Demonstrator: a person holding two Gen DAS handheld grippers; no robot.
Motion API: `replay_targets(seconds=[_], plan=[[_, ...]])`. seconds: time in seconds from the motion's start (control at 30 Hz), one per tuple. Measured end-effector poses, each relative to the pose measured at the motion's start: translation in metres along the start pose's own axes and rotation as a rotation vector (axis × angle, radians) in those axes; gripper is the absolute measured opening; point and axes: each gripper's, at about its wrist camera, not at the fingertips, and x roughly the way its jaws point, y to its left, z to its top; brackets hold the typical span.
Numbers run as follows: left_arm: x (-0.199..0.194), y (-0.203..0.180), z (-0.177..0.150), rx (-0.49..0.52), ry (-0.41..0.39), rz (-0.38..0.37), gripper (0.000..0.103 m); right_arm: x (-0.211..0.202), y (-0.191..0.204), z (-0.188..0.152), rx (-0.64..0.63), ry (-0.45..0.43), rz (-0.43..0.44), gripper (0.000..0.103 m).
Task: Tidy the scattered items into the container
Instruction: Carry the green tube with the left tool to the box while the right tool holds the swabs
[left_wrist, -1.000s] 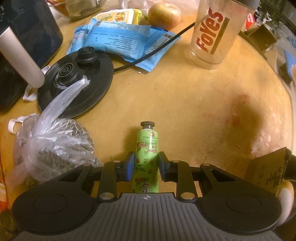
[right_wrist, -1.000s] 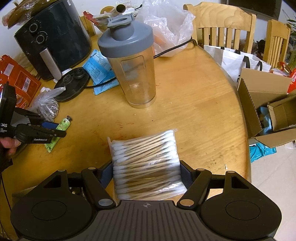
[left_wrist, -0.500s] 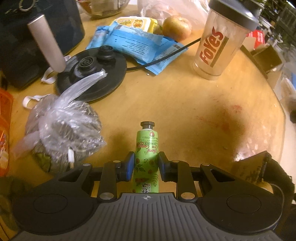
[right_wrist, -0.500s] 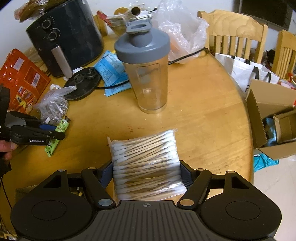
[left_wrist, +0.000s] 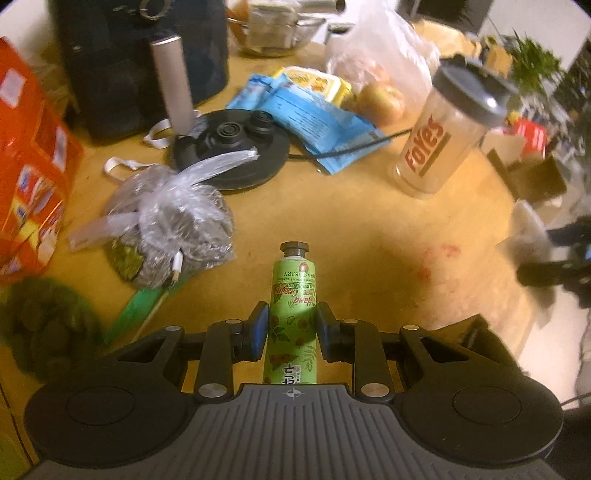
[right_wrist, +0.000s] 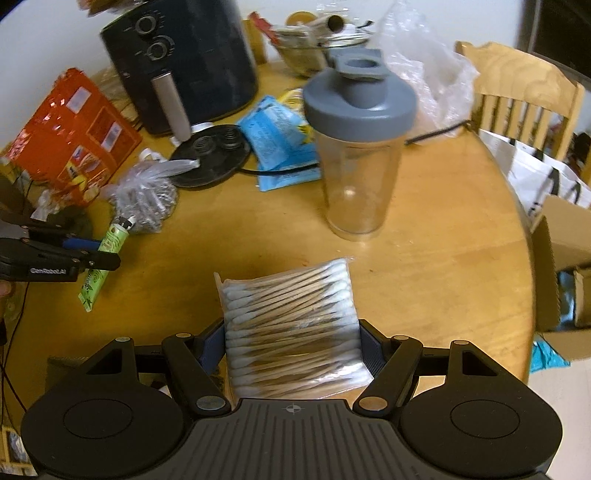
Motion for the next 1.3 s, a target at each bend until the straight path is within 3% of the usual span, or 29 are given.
replay_targets(seconds=[0.57,0.97,1.3], plan=[[-0.067,-0.015,-0.031,-0.195,-0.096,0.018,0.027,-0.012,0.028,0.011,-0.110,0.006,0.069,0.075],[-0.087,-0.037,-0.078,-0.380,-0.092,-0.009,0.027,-0.032,0.050,0.004,-0.140,0.014,0.092,0.075],[-0.084,-0.066,-0.098,-0.395,-0.073,-0.035,0.027,-0.047,0.065,-0.009,-0.174,0.009,0.065,0.075]])
